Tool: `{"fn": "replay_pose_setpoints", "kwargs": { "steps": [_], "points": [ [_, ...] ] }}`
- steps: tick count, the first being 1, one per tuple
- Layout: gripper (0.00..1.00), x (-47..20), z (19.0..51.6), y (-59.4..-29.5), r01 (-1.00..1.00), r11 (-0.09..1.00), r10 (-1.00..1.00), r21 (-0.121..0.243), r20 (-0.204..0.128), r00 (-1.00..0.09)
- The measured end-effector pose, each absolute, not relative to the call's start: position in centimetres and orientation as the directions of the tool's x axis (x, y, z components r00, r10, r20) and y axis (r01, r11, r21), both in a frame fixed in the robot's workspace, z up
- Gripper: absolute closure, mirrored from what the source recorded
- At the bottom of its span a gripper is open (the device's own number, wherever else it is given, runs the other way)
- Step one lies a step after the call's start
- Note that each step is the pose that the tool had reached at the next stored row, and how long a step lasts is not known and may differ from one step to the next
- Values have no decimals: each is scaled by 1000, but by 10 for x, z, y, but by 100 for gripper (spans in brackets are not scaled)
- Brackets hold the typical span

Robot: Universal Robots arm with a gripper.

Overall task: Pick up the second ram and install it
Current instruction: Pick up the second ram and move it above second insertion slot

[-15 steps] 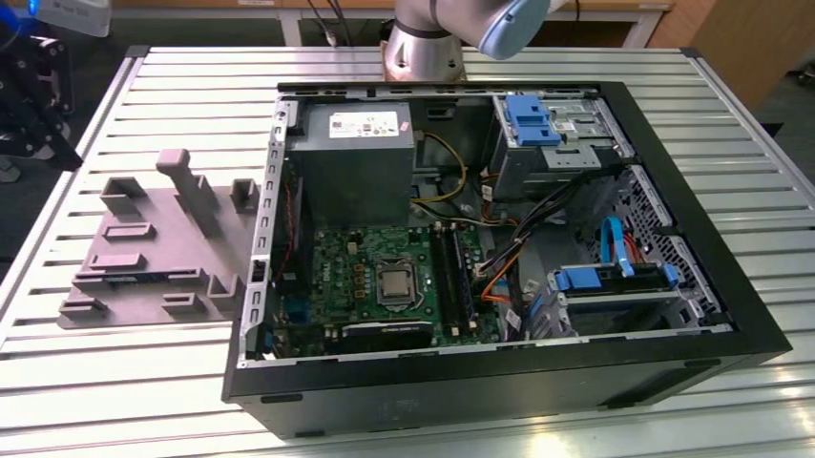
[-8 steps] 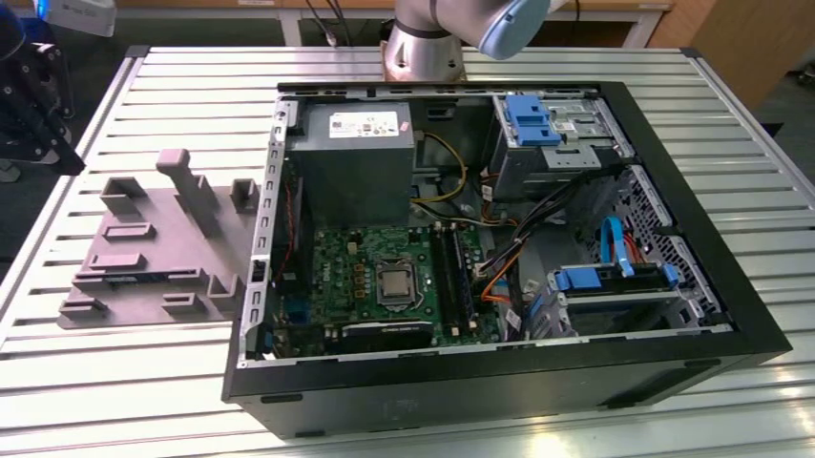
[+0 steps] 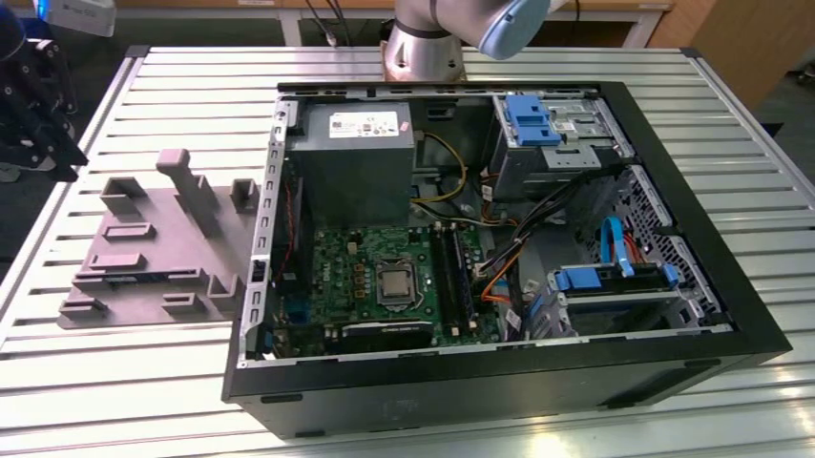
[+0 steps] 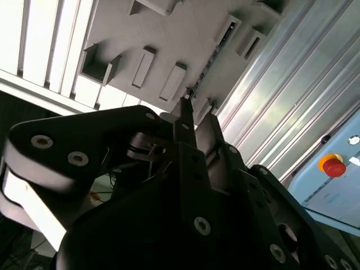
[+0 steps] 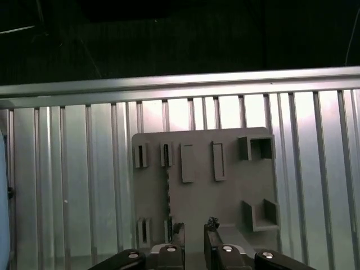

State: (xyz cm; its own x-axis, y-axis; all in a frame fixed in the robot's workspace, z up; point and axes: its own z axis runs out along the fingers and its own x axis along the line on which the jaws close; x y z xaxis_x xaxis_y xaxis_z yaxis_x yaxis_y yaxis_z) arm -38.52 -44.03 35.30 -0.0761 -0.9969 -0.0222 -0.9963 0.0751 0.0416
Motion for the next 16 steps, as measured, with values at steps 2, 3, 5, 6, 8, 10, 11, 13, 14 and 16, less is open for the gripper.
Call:
{"fn": "replay_pose_setpoints", "kwargs": {
  "steps": [2,3,5,6,8,10,11,13,14,16],
  "points": [
    [71,-385,353,-441,-996,73,-997,42,-23,-74],
    [64,-386,352,-442,-997,69,-997,41,-24,-70],
    [64,-386,351,-443,-997,60,-998,41,-26,-61],
    [64,-386,349,-444,-998,58,-998,40,-26,-59],
    [64,-388,347,-446,-998,54,-998,39,-27,-55],
    [64,-389,345,-447,-998,51,-998,37,-27,-52],
    [64,-390,344,-448,-998,49,-998,36,-27,-50],
    [64,-390,341,-449,-998,46,-999,35,-27,-47],
    [64,-391,339,-450,-998,44,-999,35,-27,-45],
    [64,-391,336,-450,-998,43,-999,35,-27,-44]
  ]
}}
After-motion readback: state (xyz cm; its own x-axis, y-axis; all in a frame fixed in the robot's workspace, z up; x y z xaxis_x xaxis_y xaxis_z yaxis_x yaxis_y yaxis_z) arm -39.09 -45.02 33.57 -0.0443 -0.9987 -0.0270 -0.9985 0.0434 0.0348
